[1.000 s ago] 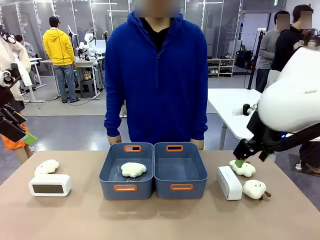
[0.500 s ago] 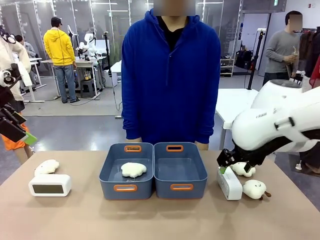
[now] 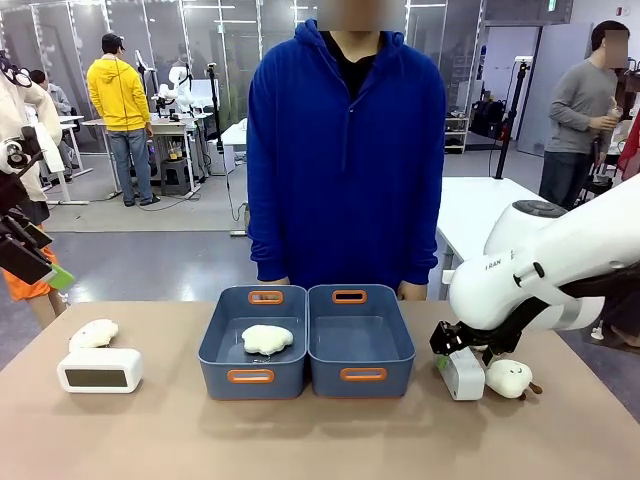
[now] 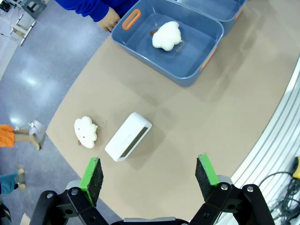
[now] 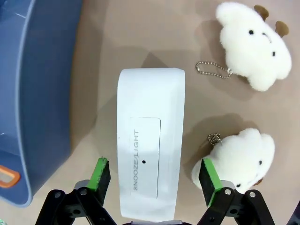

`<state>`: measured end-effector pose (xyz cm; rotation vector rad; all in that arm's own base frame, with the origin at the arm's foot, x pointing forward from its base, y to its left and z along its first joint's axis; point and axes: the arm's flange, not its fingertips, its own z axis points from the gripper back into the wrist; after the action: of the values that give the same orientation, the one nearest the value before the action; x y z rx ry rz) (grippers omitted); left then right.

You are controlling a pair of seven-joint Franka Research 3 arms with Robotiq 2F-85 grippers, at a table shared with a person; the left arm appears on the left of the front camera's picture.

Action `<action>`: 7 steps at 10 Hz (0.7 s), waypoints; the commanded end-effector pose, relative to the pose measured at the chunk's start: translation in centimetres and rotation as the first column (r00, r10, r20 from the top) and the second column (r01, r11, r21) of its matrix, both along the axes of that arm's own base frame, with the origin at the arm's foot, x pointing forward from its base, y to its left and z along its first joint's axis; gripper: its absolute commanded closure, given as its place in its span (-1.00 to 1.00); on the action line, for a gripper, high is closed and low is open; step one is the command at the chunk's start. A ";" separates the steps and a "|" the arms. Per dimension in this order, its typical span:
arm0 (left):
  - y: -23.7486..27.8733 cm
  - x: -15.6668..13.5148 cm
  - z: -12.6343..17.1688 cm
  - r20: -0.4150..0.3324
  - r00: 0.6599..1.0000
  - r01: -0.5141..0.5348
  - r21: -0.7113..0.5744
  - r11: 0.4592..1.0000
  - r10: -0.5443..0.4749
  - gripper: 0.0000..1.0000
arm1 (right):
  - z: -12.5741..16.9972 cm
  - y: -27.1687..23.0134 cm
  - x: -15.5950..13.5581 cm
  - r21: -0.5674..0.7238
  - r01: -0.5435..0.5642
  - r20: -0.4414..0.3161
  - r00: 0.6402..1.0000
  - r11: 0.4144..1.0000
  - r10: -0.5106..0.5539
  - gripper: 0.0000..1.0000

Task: Sort the digital clocks into the basket.
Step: Pick up the Digital clock from the table and place it into the empty Plastic storage basket.

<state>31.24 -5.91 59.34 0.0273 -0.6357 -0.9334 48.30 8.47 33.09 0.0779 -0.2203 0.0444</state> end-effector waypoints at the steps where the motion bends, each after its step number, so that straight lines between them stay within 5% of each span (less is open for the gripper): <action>1: -0.1 0.1 0.3 -0.008 1.000 -0.001 0.017 1.000 0.001 -1.00 | -0.3 0.7 0.7 -0.009 0.032 -0.019 0.999 0.999 -0.032 0.26; 2: -0.1 0.1 0.3 -0.008 1.000 -0.001 0.017 1.000 0.001 -1.00 | -0.1 0.6 0.7 -0.001 0.033 -0.007 0.999 0.999 -0.033 1.00; 4: -0.1 0.1 0.3 -0.008 1.000 -0.001 0.017 1.000 0.001 -1.00 | 1.0 0.9 0.4 0.003 0.020 0.002 1.000 1.000 -0.020 1.00; 5: -0.1 0.1 0.3 -0.008 1.000 -0.001 0.017 1.000 0.001 -1.00 | 1.7 1.0 0.1 0.005 -0.004 -0.010 1.000 1.000 0.004 0.70; 6: -0.1 0.1 0.3 -0.008 1.000 -0.001 0.017 1.000 0.001 -1.00 | 3.6 1.0 -0.4 0.034 -0.026 -0.012 1.000 0.999 0.026 0.04; 7: -0.1 0.1 0.3 -0.008 1.000 -0.001 0.017 1.000 0.001 -1.00 | 5.4 1.1 -1.1 0.064 -0.047 0.008 0.999 0.997 0.047 0.04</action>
<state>31.24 -5.92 59.33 0.0272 -0.6356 -0.9334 47.97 9.58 36.30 0.1030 -0.2217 0.0597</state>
